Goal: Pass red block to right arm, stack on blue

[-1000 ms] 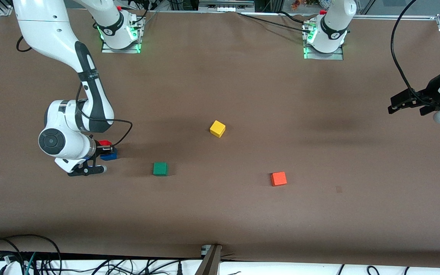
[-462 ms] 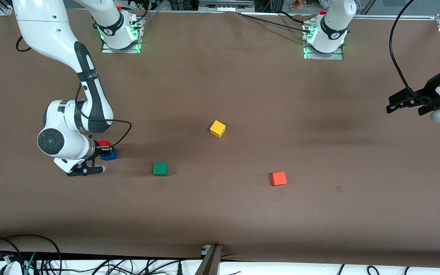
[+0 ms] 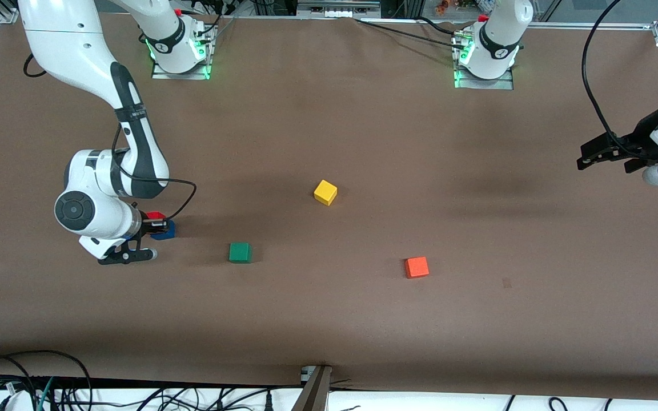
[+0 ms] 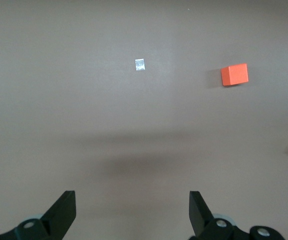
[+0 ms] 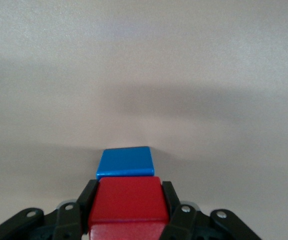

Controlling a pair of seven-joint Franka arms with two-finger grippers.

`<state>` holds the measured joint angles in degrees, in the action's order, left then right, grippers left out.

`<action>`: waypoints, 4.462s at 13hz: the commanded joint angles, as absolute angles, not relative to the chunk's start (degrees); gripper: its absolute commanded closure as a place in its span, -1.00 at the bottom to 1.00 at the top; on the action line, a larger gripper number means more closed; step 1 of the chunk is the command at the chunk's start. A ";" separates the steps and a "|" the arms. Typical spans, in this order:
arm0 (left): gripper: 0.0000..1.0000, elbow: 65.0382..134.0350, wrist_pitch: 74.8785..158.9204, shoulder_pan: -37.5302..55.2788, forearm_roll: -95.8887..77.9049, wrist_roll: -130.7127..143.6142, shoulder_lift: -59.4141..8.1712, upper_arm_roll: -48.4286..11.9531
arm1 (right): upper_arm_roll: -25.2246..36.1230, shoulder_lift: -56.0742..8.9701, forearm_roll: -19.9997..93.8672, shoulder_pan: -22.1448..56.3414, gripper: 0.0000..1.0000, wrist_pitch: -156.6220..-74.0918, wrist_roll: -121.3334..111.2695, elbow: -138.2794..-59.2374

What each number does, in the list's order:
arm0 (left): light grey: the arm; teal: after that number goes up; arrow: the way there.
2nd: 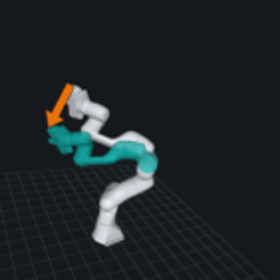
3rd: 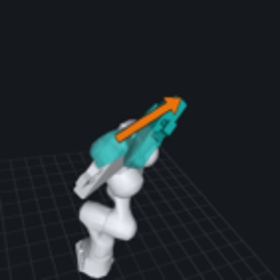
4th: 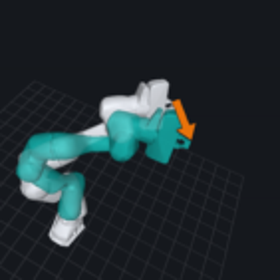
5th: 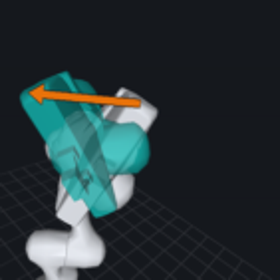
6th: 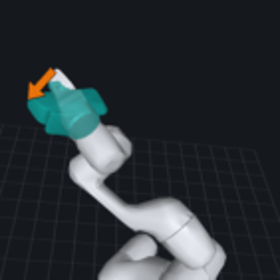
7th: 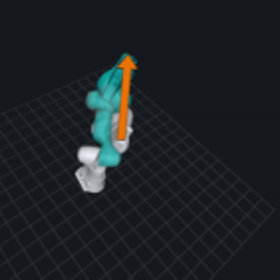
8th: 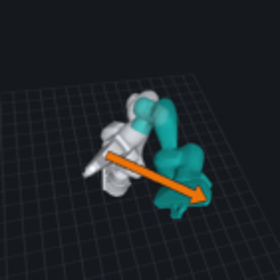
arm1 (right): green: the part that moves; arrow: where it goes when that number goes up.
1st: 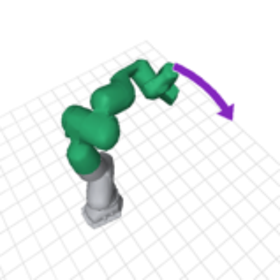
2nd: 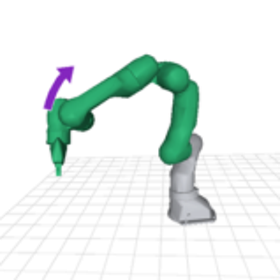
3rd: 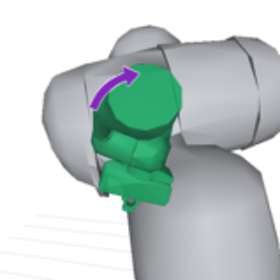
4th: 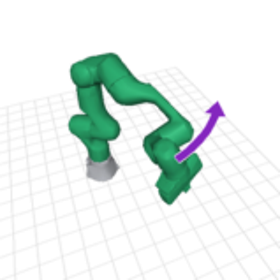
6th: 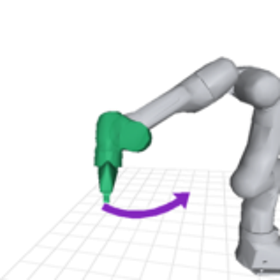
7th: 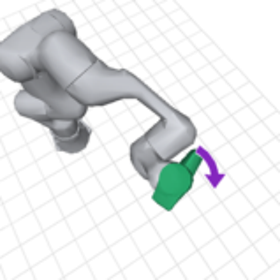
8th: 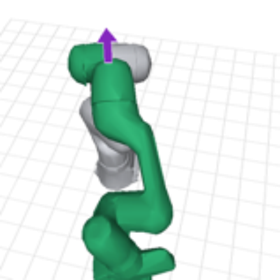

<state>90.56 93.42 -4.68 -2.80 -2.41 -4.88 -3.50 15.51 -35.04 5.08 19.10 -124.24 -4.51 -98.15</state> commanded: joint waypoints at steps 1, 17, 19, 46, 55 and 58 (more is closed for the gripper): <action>-1.00 88.77 92.20 -4.66 -2.29 -3.25 -5.63 -3.69 | 15.29 -34.10 4.48 19.07 0.39 -124.98 -3.78 -98.96; -1.00 88.68 92.02 -4.57 -2.29 -3.34 -5.54 -3.78 | 15.90 -30.59 4.66 18.81 -1.00 -111.48 -4.66 -89.06; -1.00 88.68 92.02 -4.57 -2.29 -3.25 -5.54 -3.78 | 17.13 -29.63 4.66 18.81 -1.00 -103.49 -4.75 -83.61; -1.00 88.68 91.41 -4.57 -2.29 -3.25 -5.19 -4.57 | 0.79 2.20 0.53 0.18 -1.00 -76.91 -0.70 -87.71; -1.00 88.68 91.41 -4.66 -2.29 -3.16 -5.19 -4.66 | 1.14 0.09 0.35 0.53 -1.00 -75.94 -0.44 -85.87; -1.00 88.68 91.41 -4.66 -2.29 -3.16 -5.19 -4.66 | 1.14 0.09 0.35 0.53 -1.00 -76.02 -0.44 -85.87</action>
